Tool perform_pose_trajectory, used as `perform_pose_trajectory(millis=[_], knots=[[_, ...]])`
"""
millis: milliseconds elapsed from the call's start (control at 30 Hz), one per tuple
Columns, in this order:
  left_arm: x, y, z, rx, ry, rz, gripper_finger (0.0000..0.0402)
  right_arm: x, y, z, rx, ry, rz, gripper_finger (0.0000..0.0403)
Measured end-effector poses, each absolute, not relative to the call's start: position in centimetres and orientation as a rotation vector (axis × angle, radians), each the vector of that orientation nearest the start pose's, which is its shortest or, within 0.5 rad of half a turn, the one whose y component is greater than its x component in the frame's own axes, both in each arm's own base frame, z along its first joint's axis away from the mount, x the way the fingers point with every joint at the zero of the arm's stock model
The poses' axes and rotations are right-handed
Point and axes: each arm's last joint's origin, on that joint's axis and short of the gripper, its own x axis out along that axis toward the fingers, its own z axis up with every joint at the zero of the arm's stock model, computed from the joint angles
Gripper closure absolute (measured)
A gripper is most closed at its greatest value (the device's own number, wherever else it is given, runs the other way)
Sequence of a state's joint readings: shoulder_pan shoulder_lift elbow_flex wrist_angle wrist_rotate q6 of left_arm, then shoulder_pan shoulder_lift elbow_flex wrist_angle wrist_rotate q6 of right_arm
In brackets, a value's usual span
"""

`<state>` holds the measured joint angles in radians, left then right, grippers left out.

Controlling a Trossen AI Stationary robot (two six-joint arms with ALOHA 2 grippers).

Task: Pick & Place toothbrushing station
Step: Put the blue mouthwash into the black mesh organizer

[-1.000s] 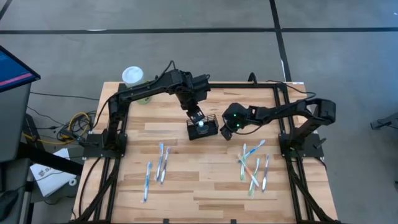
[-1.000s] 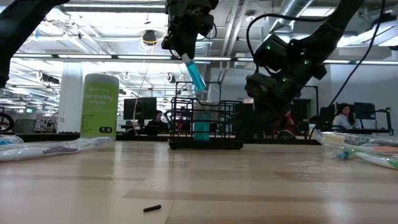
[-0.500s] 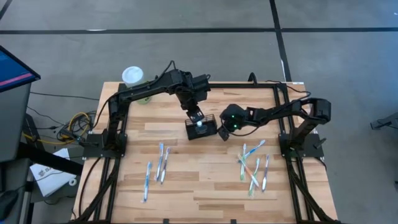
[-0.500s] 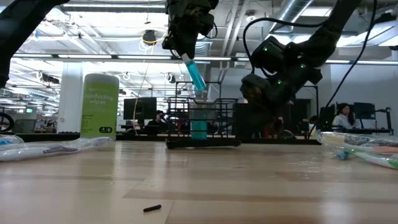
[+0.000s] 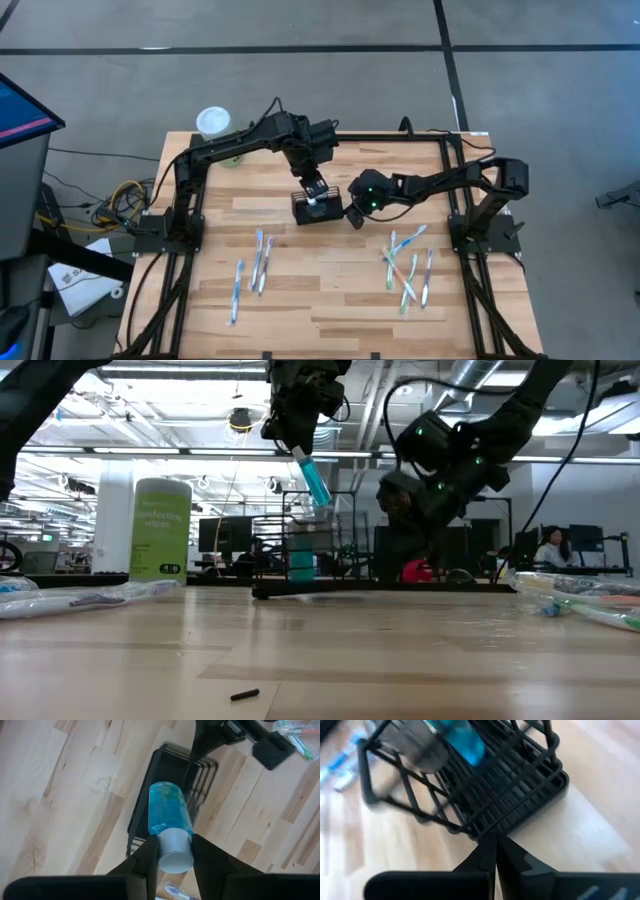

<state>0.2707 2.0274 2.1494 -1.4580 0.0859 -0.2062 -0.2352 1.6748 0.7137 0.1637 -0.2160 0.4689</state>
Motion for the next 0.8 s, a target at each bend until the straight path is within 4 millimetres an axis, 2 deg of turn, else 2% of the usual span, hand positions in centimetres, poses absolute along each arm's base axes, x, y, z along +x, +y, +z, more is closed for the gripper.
perform_pose_trajectory(millis=[200,300,667,800], knots=[[38.1,10.3,33.6,-0.413,1.303,0.292,0.0317,30.0,-6.0,11.3,0.647,0.826,-0.181,0.0403],[38.1,10.3,33.6,-0.411,1.304,0.291,0.0317,30.1,-5.7,11.0,0.644,0.833,-0.168,0.0403],[38.5,9.3,32.7,-0.376,1.328,0.254,0.0316,30.0,-5.7,13.1,0.629,0.759,-0.163,0.0403],[38.9,9.0,32.4,-0.364,1.308,0.245,0.0317,29.9,-6.0,13.0,0.633,0.768,-0.175,0.0403]])
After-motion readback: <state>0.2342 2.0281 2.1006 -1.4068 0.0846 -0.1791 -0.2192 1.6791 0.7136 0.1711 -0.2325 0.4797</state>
